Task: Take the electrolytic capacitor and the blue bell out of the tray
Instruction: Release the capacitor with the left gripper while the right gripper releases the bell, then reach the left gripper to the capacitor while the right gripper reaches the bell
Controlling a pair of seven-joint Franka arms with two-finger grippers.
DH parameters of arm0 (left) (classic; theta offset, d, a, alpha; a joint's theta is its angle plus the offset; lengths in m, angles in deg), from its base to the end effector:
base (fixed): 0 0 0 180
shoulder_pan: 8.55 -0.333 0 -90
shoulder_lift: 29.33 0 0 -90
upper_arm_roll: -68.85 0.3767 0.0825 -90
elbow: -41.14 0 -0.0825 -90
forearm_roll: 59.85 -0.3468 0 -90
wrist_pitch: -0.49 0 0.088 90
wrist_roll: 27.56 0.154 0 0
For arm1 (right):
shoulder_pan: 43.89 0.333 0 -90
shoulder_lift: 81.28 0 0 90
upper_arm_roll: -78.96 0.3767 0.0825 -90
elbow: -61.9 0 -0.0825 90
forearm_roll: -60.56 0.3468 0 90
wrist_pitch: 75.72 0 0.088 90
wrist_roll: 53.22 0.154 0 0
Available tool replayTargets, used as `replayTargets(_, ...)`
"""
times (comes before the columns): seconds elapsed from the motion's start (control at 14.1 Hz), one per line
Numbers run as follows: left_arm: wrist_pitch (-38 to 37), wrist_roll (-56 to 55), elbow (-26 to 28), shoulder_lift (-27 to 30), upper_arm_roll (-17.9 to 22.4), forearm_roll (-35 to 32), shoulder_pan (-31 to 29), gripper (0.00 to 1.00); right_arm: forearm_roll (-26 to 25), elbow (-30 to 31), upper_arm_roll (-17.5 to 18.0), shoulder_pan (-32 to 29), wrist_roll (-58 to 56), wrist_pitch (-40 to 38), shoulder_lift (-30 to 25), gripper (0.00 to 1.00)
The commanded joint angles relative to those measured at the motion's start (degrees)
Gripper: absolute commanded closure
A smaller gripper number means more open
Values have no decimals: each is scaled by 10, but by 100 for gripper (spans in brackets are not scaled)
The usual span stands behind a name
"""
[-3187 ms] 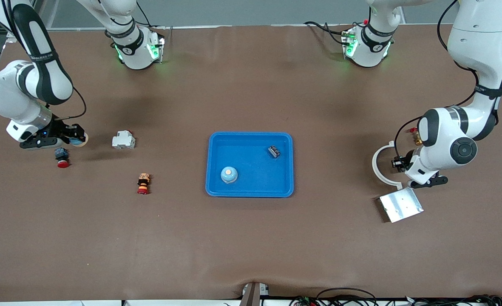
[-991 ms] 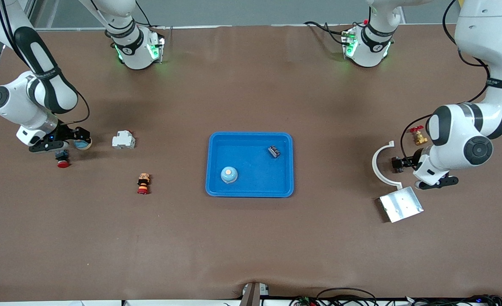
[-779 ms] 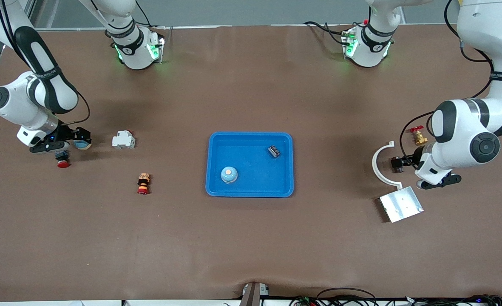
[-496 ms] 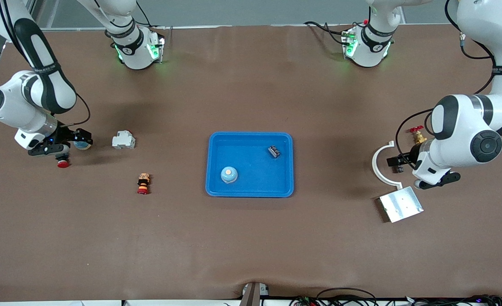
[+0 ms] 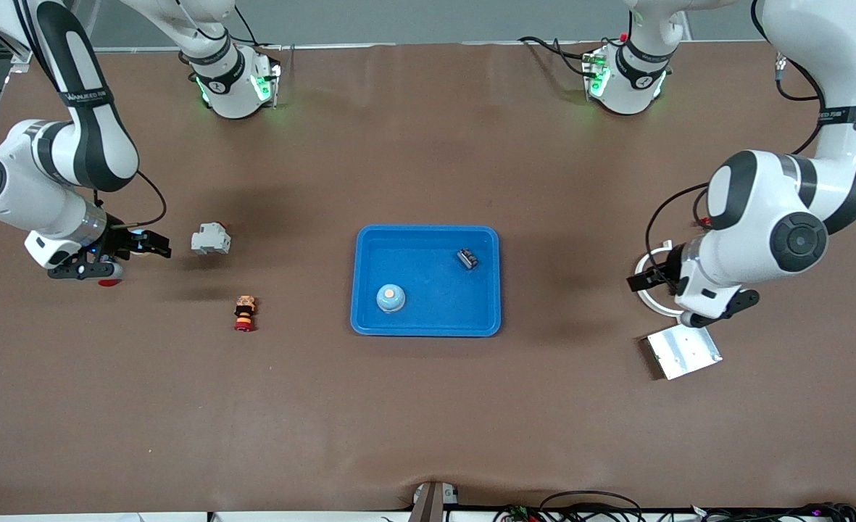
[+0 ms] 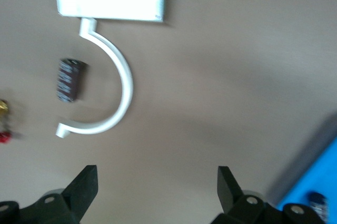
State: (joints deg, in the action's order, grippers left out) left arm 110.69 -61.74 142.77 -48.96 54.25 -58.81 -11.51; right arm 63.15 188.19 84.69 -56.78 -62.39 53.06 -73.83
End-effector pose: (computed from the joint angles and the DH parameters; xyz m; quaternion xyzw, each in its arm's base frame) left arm 0.5896 -0.1100 0.3888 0.9740 0.2013 -0.1037 0.0116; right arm 0.5089 -0.0617 0.3550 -0.9988 -0.0025 0.0393 0.0293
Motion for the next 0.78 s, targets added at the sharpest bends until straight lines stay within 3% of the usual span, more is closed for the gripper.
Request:
replayTargets(0.0, -38, -69, -44, -4, -33, 16, 1, 0, 8, -84, -4, 32, 55, -101, -1, 0)
replayTargets(0.21, -41, -144, -63, -8, -69, 16, 8, 0, 5, -115, -4, 94, 161, -123, -2, 0)
replayTargets(0.35, -41, -192, -82, -28, -73, 16, 33, 0, 0, -118, -4, 134, 223, -125, -4, 0)
replayTargets(0.71, -34, -319, -121, -76, -74, 16, 101, 0, -3, -126, -2, 162, 308, -127, -3, 0)
